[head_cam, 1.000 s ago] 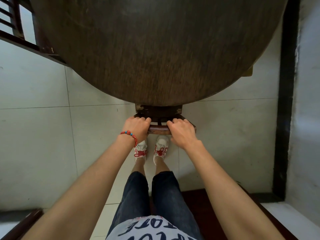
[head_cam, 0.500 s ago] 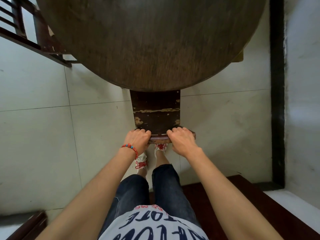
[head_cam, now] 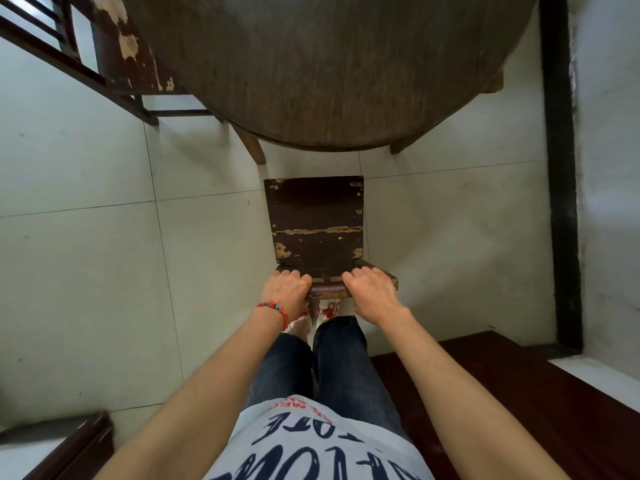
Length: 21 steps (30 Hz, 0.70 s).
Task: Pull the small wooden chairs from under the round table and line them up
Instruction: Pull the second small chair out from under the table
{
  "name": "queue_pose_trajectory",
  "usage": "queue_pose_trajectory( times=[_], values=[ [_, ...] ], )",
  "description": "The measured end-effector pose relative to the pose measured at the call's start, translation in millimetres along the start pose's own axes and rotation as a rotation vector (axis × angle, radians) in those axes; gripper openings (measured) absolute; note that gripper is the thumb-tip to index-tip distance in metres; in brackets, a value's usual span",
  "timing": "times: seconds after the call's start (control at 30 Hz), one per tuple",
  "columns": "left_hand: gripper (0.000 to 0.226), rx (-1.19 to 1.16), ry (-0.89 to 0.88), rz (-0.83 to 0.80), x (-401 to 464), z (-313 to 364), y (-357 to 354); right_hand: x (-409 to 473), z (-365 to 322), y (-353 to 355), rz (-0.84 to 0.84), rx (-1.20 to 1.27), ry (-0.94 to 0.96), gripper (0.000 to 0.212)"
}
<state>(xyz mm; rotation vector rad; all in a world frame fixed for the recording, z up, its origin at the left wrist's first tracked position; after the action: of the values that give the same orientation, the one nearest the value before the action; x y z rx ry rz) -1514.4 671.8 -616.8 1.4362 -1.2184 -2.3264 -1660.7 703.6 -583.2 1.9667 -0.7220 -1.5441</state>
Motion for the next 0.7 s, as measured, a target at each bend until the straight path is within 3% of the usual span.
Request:
queue_pose_trajectory(
  times=[0.33,0.7],
  values=[
    [0.027,-0.078,-0.014,-0.027,-17,-1,-38,-13,-18,-45,-0.040,0.016,0.013,0.030],
    [0.032,-0.233,0.031,-0.143,-42,5,-82,-25,-24,-87,-0.244,0.159,-0.006,0.044]
  ],
)
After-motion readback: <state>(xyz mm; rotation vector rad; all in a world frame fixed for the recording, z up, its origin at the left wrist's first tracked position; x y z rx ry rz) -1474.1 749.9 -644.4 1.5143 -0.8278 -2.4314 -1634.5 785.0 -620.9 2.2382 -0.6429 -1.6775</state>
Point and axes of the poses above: each hand's wrist, its own x-axis towards the middle knuckle, its own y-axis out of the back of the hand, z = x × y, the point moved 3 cm from there along x, towards the middle knuckle, and after that the axes turned 1 degree about -x, right-handed, at the moved point
